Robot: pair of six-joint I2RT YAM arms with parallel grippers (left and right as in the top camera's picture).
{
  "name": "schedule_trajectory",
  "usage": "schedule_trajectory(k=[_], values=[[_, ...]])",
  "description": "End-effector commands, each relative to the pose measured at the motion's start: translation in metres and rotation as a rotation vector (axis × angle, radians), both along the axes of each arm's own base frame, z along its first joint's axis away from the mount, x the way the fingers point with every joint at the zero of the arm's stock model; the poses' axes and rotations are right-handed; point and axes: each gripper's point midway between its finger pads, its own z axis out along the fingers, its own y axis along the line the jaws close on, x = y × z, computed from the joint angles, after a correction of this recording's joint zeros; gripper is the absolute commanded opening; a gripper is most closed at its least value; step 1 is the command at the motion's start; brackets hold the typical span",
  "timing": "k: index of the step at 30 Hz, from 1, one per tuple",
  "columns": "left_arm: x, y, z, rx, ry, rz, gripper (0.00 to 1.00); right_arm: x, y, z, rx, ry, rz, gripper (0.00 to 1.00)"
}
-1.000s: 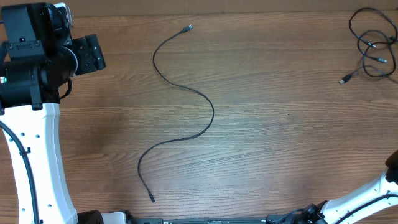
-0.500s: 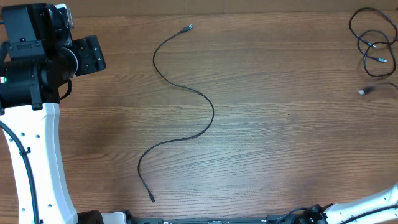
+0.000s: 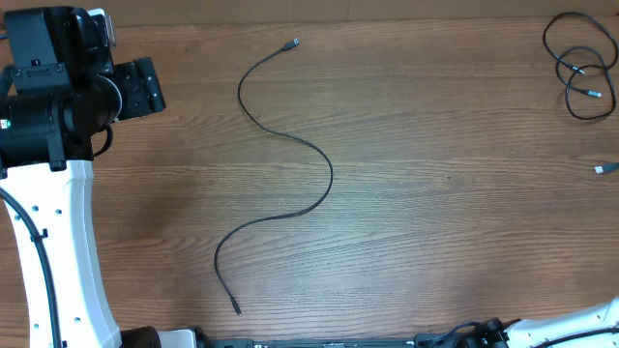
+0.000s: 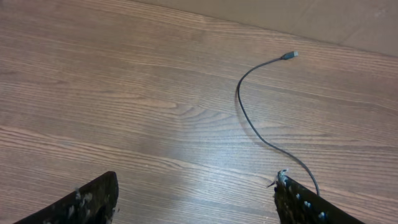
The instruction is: Untangle cables
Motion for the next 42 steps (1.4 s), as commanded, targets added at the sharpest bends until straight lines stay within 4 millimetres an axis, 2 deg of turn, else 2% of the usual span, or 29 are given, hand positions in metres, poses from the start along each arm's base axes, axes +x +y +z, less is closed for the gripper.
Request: schedule_trajectory(k=[1, 4, 10, 18, 22, 27, 30, 31, 32, 33, 35, 38, 40, 42], values=[[-0.001, 0.0, 0.0, 0.005, 0.001, -0.016, 0.8, 0.032, 0.016, -0.042, 0.059, 0.073, -0.003, 0.04], [0.0, 0.0, 0.0, 0.005, -0.001, -0.016, 0.8, 0.047, 0.027, -0.076, 0.146, 0.118, -0.055, 0.04], [0.0, 0.0, 0.001, 0.006, -0.003, -0.016, 0.8, 0.083, 0.066, -0.136, 0.305, 0.162, -0.028, 0.04], [0.0, 0.0, 0.001, 0.005, -0.001, -0.017, 0.79, 0.106, 0.099, -0.206, 0.414, 0.264, 0.032, 0.04], [-0.002, 0.0, -0.001, 0.005, 0.011, -0.016, 0.79, 0.094, 0.087, -0.223, 0.383, 0.334, -0.043, 0.04], [-0.003, 0.0, -0.002, 0.009, 0.014, -0.017, 0.8, 0.058, 0.055, -0.229, 0.3, 0.443, -0.206, 0.04], [-0.002, 0.0, -0.001, 0.009, 0.01, -0.017, 0.79, 0.041, 0.044, -0.23, 0.303, 0.456, -0.249, 0.04], [-0.002, 0.0, -0.001, 0.009, 0.01, -0.017, 0.8, 0.039, 0.043, -0.23, 0.308, 0.453, -0.252, 0.26], [-0.002, 0.0, -0.001, 0.009, 0.009, -0.017, 0.8, 0.039, 0.043, -0.23, 0.315, 0.448, -0.25, 0.89], [-0.002, 0.001, -0.001, 0.009, 0.008, -0.017, 0.8, 0.04, 0.045, -0.23, 0.326, 0.438, -0.24, 1.0], [-0.002, 0.001, -0.001, 0.009, 0.007, -0.017, 0.8, 0.047, 0.051, -0.23, 0.355, 0.411, -0.2, 1.0], [-0.002, 0.001, -0.001, 0.01, 0.008, -0.017, 0.8, 0.071, 0.075, -0.22, 0.442, 0.31, -0.064, 1.0], [-0.002, 0.001, -0.001, 0.019, 0.009, -0.027, 0.8, 0.089, 0.095, -0.202, 0.485, 0.233, 0.037, 0.96], [-0.002, 0.0, -0.001, 0.024, 0.009, -0.034, 0.8, 0.098, 0.108, -0.182, 0.486, 0.212, 0.065, 0.92]])
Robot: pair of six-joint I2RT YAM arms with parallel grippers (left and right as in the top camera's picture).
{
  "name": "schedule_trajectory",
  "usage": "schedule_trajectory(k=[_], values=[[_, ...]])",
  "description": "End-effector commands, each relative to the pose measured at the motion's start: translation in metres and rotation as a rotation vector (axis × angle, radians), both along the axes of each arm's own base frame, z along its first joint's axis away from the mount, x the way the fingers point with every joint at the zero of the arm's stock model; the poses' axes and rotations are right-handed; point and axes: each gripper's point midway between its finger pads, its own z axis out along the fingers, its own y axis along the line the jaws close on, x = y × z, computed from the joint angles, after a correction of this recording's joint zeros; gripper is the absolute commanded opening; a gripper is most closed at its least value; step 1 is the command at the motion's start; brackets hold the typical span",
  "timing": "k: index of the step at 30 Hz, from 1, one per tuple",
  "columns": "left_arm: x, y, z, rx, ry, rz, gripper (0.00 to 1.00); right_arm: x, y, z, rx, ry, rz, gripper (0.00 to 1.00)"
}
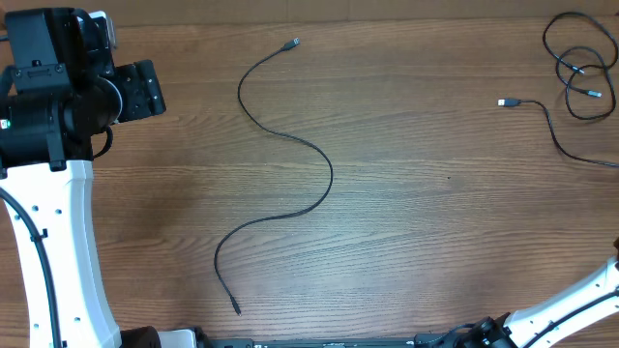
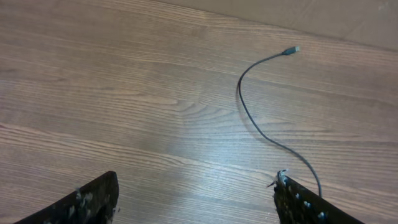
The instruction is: Untangle cables
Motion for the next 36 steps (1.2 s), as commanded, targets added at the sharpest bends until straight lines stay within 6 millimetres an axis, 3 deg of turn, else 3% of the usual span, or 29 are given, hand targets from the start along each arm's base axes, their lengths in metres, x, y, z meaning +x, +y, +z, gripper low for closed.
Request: schedule_trajectory(k=[1, 5, 8, 15, 20, 23, 25, 26, 27, 28, 29, 30, 32, 36], values=[[0.0, 0.001, 0.001, 0.021, -0.004, -0.028, 0.8, 0.036, 0.039, 0.055, 0.043, -0.14, 0.093, 0.92], [-0.001, 0.001, 0.0, 0.02, 0.004, -0.029, 0.8, 0.037, 0.059, 0.094, 0.004, -0.113, 0.065, 0.99], [-0.001, 0.001, 0.0, 0.023, 0.006, -0.033, 0.79, 0.038, 0.086, 0.109, 0.055, -0.098, 0.058, 1.0], [0.001, 0.001, 0.001, 0.025, -0.004, -0.034, 0.79, 0.05, 0.166, 0.1, 0.251, 0.006, 0.037, 1.0], [-0.001, 0.001, 0.0, 0.024, 0.004, -0.034, 0.79, 0.063, 0.214, 0.092, 0.29, 0.078, 0.06, 1.0], [0.0, 0.001, 0.0, 0.025, 0.001, -0.034, 0.79, 0.099, 0.243, 0.097, 0.107, 0.028, 0.383, 1.0], [0.0, 0.001, 0.001, 0.025, 0.0, -0.034, 0.79, 0.125, 0.258, 0.103, -0.105, -0.011, 0.647, 1.0], [0.0, 0.001, 0.001, 0.025, 0.0, -0.034, 0.79, 0.136, 0.265, 0.106, -0.226, -0.016, 0.783, 0.92], [0.0, 0.001, 0.0, 0.028, 0.0, -0.037, 0.79, 0.144, 0.27, 0.108, -0.357, -0.002, 0.918, 0.63], [0.0, 0.001, 0.0, 0.032, 0.001, -0.043, 0.79, 0.149, 0.272, 0.109, -0.465, 0.023, 1.009, 0.49], [-0.001, 0.001, 0.0, 0.038, 0.003, -0.049, 0.79, 0.154, 0.271, 0.11, -0.57, 0.06, 1.081, 0.46], [-0.001, 0.001, 0.0, 0.042, 0.005, -0.054, 0.79, 0.158, 0.27, 0.112, -0.642, 0.086, 1.118, 0.51], [-0.001, 0.001, -0.001, 0.054, 0.009, -0.069, 0.79, 0.166, 0.266, 0.117, -0.778, 0.128, 1.192, 0.8], [0.0, 0.001, 0.001, 0.067, 0.001, -0.081, 0.79, 0.173, 0.253, 0.117, -0.95, 0.173, 1.354, 0.83]])
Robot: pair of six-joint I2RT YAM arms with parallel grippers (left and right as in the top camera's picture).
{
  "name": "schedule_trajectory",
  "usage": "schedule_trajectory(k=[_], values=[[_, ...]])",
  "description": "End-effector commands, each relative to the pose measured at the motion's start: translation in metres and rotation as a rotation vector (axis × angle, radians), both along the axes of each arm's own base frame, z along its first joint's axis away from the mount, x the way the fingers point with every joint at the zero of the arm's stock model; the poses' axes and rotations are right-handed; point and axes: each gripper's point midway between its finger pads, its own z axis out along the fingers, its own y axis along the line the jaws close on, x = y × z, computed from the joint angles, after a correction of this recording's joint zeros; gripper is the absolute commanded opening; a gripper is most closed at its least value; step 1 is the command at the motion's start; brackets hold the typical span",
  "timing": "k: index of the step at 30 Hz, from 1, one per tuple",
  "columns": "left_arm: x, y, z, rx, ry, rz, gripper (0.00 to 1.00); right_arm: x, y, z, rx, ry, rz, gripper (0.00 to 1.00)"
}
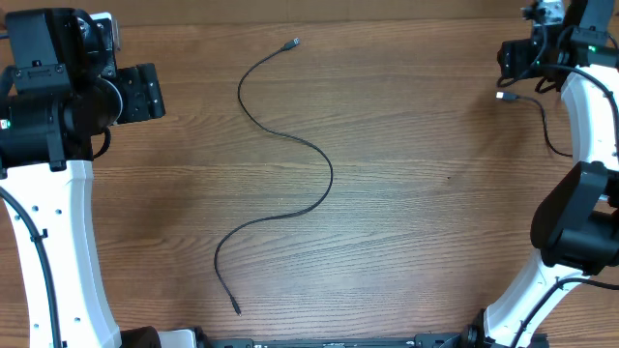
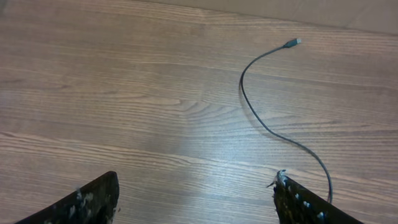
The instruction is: Untangle cables
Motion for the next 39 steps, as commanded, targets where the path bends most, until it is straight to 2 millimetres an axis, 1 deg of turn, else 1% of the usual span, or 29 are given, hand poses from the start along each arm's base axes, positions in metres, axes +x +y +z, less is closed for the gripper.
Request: schedule_trajectory(k=[1, 4, 6, 8, 11, 13, 15, 18, 25, 26, 28, 29, 30, 32, 33, 36, 39], values=[[0.002, 0.001, 0.002, 0.024, -0.011, -0.03, 0.8, -0.004, -0.041, -0.014, -0.315, 0.071, 0.198, 0.84], [0.004, 0.001, 0.004, 0.028, -0.021, -0.033, 0.8, -0.01, -0.066, -0.034, -0.366, 0.122, 0.234, 0.84], [0.005, 0.001, 0.005, 0.028, -0.027, -0.033, 0.8, -0.018, -0.086, -0.055, -0.359, 0.167, 0.214, 0.75], [0.007, 0.002, 0.007, 0.029, -0.037, -0.033, 0.8, -0.027, -0.103, -0.08, -0.338, 0.215, 0.199, 0.74], [0.009, 0.001, 0.009, 0.028, -0.052, -0.035, 0.8, -0.039, -0.12, -0.114, -0.301, 0.276, 0.178, 0.74], [0.01, 0.001, 0.01, 0.028, -0.055, -0.035, 0.79, -0.043, -0.124, -0.129, -0.281, 0.299, 0.174, 0.75], [0.01, 0.001, 0.01, 0.023, -0.055, -0.031, 0.79, -0.042, -0.12, -0.137, -0.252, 0.292, 0.191, 0.75], [0.01, -0.001, 0.01, 0.015, -0.057, -0.037, 0.79, -0.037, -0.11, -0.136, -0.208, 0.253, 0.226, 0.74], [0.01, -0.002, 0.01, 0.01, -0.056, -0.043, 0.79, -0.032, -0.095, -0.137, -0.193, 0.256, 0.235, 0.71], [0.01, -0.002, 0.01, 0.01, -0.057, -0.043, 0.79, -0.031, -0.09, -0.137, -0.192, 0.259, 0.244, 0.66], [0.01, -0.002, 0.01, 0.01, -0.057, -0.043, 0.79, -0.028, -0.083, -0.138, -0.19, 0.26, 0.256, 0.54], [0.01, -0.002, 0.01, 0.01, -0.057, -0.042, 0.79, -0.026, -0.077, -0.138, -0.181, 0.257, 0.253, 0.51], [0.01, -0.002, 0.01, 0.01, -0.057, -0.042, 0.79, -0.024, -0.074, -0.138, -0.177, 0.253, 0.249, 0.45], [0.01, -0.002, 0.01, 0.01, -0.057, -0.043, 0.79, -0.022, -0.071, -0.141, -0.173, 0.253, 0.255, 0.22], [0.01, -0.002, 0.01, 0.01, -0.057, -0.043, 0.79, -0.021, -0.071, -0.144, -0.167, 0.251, 0.245, 0.16], [0.01, -0.002, 0.01, 0.012, -0.056, -0.044, 0.79, -0.019, -0.071, -0.152, -0.13, 0.247, 0.201, 0.14], [0.01, -0.002, 0.01, 0.015, -0.056, -0.048, 0.79, -0.021, -0.07, -0.161, -0.1, 0.263, 0.177, 0.09]])
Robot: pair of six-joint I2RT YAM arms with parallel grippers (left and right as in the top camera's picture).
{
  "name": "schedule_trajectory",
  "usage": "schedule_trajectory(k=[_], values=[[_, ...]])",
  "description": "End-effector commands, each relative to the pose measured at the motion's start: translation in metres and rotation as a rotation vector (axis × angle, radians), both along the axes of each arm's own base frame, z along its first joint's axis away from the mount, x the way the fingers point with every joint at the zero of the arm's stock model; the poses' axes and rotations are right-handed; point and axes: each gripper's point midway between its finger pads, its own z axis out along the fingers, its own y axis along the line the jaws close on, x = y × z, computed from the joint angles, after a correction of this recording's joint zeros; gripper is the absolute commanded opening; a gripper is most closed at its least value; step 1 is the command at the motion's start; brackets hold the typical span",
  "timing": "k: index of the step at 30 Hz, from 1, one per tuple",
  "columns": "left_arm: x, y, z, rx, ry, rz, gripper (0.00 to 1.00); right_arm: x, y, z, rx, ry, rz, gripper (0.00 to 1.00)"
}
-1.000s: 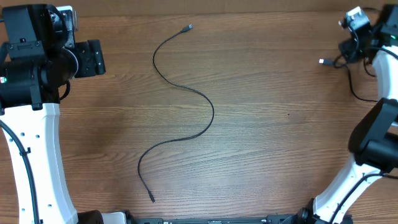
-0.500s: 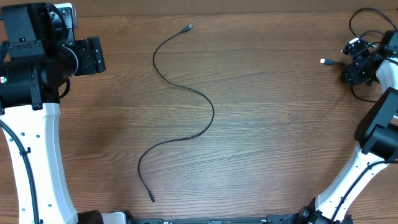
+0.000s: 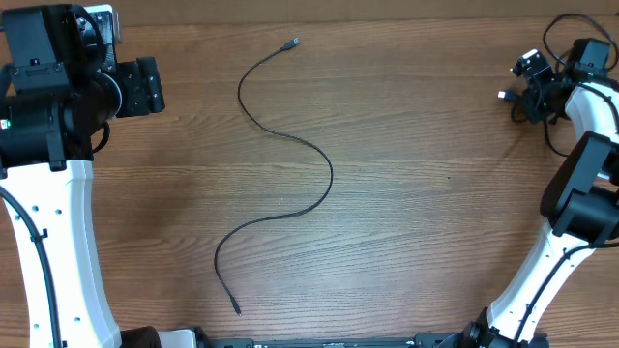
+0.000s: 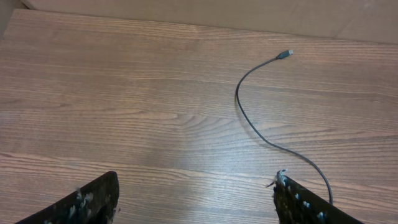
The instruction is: Untangle cables
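Note:
A long black cable [image 3: 308,150] lies loose in an S-curve down the middle of the table, its plug [image 4: 287,55] at the far end. My left gripper [image 3: 155,87] hovers at the far left, well clear of it, open and empty [image 4: 196,182]. At the far right the tangle of black cables [image 3: 571,21] is mostly hidden under my right arm. A free plug end [image 3: 503,95] pokes out to the left. My right gripper [image 3: 535,82] is right over that cable, and its jaws are too small to read.
The wooden table [image 3: 435,222] ends at a pale wall along the far edge [image 4: 348,18]. The white left arm [image 3: 58,242] stands along the left side, and the right arm [image 3: 580,193] rises along the right edge.
My right gripper has shifted a little right and toward the near side, now beside the free plug. The left wrist view has tilted slightly up. The long cable has not moved.
At first the tangle lay alone at the far right, one plug at the right edge, my right arm low. Then that plug lay stretched out to the left. Then my right arm was up over the tangle, where it still is.

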Motion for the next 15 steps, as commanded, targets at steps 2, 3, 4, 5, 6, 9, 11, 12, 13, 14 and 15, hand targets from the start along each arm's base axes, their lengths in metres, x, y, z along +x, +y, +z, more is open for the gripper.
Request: schedule_trajectory(k=[2, 3, 4, 5, 6, 9, 11, 12, 13, 14, 15], values=[[0.0, 0.0, 0.001, 0.006, -0.004, -0.016, 0.79, -0.003, 0.0, -0.017, 0.052, 0.021, -0.052, 0.04], [0.0, 0.0, 0.001, 0.006, -0.004, -0.017, 0.79, -0.003, 0.0, -0.017, 0.051, 0.02, -0.052, 0.04], [0.0, 0.0, 0.001, 0.006, -0.004, -0.016, 0.79, -0.002, 0.0, -0.017, 0.05, 0.018, -0.051, 0.04], [0.0, 0.0, 0.001, 0.006, -0.004, -0.017, 0.79, -0.002, 0.0, -0.017, 0.05, 0.019, -0.051, 0.06], [0.0, 0.0, 0.001, 0.006, -0.004, -0.017, 0.79, -0.003, 0.0, -0.017, 0.05, 0.021, -0.052, 0.18], [0.001, 0.0, 0.001, 0.006, -0.005, -0.017, 0.79, -0.007, 0.003, -0.019, 0.059, 0.04, -0.05, 0.59], [0.001, 0.0, 0.001, 0.006, -0.005, -0.017, 0.79, -0.007, 0.008, -0.02, 0.08, 0.044, -0.038, 0.7], [0.001, 0.0, 0.001, 0.006, -0.006, -0.017, 0.79, -0.009, 0.01, -0.021, 0.082, 0.054, -0.038, 0.8], [0.001, 0.0, 0.001, 0.006, -0.005, -0.017, 0.79, -0.011, 0.011, -0.021, 0.082, 0.063, -0.034, 0.87], [0.001, 0.0, 0.001, 0.005, -0.004, -0.017, 0.79, -0.01, 0.011, -0.021, 0.077, 0.063, -0.027, 0.88], [0.001, 0.0, 0.0, 0.005, -0.003, -0.017, 0.79, -0.01, 0.012, -0.021, 0.076, 0.061, -0.025, 0.83]])
